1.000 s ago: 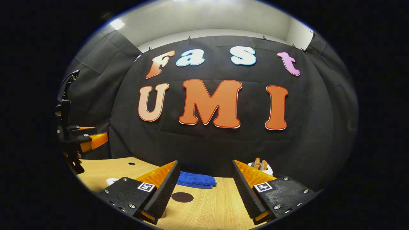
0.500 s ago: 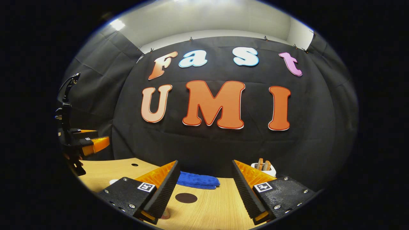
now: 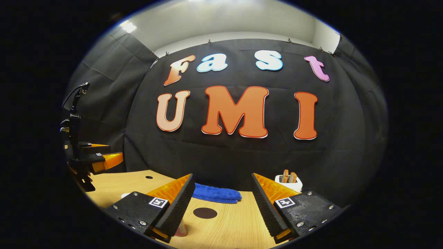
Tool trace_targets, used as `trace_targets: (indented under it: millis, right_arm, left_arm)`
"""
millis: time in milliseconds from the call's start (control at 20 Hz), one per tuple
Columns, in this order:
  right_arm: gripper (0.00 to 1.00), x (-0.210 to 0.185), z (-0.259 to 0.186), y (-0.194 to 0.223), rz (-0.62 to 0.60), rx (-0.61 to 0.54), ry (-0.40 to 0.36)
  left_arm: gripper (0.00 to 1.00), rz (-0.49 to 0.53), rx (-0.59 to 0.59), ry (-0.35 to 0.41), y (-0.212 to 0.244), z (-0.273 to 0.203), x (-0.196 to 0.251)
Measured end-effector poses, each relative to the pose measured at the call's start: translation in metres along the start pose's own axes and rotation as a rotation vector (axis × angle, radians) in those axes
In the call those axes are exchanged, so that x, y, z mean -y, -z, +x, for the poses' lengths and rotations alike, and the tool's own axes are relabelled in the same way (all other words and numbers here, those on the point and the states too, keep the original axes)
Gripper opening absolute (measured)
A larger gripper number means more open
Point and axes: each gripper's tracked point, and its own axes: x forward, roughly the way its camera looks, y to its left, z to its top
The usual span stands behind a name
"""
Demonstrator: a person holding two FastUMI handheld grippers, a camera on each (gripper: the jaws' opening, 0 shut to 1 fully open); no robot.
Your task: Open the teacup lid with one hand, grasp the water bottle and pour water into the teacup with the other hand; after pouring, place the water bottle on the coaster and then close the teacup lid.
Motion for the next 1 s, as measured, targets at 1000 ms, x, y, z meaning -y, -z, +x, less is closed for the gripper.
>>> trace_targets:
  millis: [1000]
  right_arm:
    - [0.97, -0.079, -0.018, 0.093, 0.058, -0.176, -0.252]
  left_arm:
    - [0.97, -0.002, -0.262, 0.095, 0.13, 0.003, 0.011]
